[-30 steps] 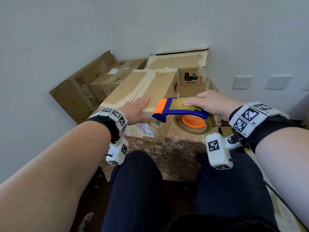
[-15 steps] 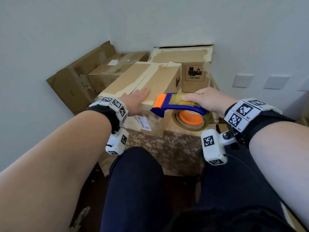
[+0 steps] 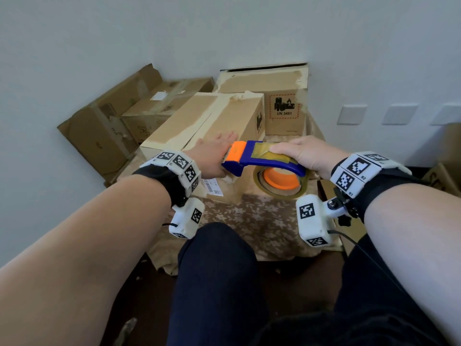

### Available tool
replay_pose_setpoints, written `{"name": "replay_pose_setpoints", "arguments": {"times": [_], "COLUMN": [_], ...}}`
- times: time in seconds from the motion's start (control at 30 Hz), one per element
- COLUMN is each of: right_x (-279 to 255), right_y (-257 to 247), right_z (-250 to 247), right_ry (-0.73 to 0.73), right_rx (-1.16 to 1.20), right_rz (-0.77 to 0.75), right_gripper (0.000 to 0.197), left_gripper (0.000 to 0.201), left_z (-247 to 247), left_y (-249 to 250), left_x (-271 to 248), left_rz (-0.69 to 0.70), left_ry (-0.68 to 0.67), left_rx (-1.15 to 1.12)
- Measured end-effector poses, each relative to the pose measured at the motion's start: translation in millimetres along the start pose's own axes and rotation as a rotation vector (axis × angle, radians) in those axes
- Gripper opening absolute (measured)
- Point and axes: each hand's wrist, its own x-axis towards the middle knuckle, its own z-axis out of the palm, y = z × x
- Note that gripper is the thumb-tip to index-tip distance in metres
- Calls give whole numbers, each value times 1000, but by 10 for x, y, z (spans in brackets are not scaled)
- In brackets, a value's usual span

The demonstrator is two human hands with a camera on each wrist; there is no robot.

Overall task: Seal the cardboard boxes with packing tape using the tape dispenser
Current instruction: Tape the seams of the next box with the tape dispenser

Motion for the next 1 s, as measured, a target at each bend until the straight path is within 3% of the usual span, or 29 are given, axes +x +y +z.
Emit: {"name": "replay_pose_setpoints", "arguments": {"times": [0.5,0.73,1.0], "right_x": [185,155,31], "right_y": [541,791,924], "right_z": [218,319,210], "right_ry": [-152,-145,-127], "right_rx": [378,515,600], "right_rz": [-35,-59,-48], "right_gripper": [28,41,27], "left_gripper": [105,105,107], "left_z": [33,-13,-43], "left_y": [24,59,90], "left_x": [19,24,25], "left_rz": [-45,-76,-81], "left_ry": [7,-50,-67], "left_rx": [-23,-10,0]}}
